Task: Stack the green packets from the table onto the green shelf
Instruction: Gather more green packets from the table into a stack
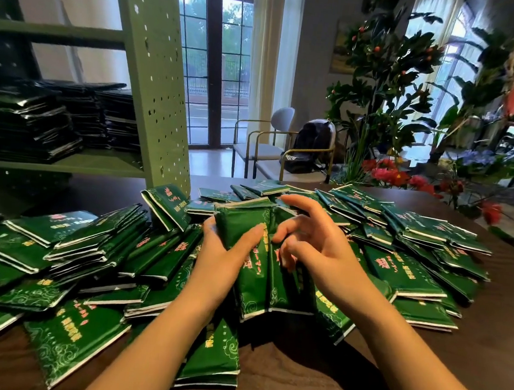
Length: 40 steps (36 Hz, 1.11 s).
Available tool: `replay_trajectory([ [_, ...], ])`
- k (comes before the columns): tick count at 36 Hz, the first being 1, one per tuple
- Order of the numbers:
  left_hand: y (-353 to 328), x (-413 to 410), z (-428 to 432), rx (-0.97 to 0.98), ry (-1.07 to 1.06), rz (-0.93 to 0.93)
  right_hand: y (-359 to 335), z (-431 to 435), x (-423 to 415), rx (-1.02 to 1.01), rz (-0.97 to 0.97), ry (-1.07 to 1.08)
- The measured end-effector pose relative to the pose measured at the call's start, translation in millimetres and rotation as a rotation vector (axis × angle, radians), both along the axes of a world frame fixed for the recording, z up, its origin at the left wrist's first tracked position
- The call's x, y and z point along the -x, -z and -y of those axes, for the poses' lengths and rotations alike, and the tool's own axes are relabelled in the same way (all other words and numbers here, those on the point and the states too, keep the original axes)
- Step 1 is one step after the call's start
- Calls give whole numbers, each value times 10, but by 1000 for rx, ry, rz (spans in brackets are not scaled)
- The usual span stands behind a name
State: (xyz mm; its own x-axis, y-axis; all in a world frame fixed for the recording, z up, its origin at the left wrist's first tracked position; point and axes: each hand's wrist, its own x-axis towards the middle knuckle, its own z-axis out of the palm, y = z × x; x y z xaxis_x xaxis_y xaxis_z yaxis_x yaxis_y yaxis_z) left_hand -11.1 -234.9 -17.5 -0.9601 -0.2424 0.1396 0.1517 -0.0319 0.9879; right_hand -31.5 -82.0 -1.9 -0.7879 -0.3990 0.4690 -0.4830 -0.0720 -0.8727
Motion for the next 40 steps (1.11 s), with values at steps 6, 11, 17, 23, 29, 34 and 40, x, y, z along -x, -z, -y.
replay_trajectory([
  [6, 11, 1, 12, 31, 53, 6, 23, 99, -80, 48, -67, -13],
  [11, 23, 17, 35, 26, 56, 18, 34, 130, -88, 136, -86, -56],
  [17, 28, 21, 50, -29, 42, 45, 53, 58, 0, -6, -297, 298],
  [23, 19, 31, 84, -87, 19, 51, 89, 19, 72, -282, -96, 339],
  [29, 10, 14, 40, -124, 99, 60, 155, 119, 46, -81, 187, 152],
  [34, 22, -4, 27, -162, 144, 60, 204, 140, 9, -59, 179, 74],
  [40, 40, 11, 42, -81, 211, -59, 204, 129, -40, -160, 121, 48],
])
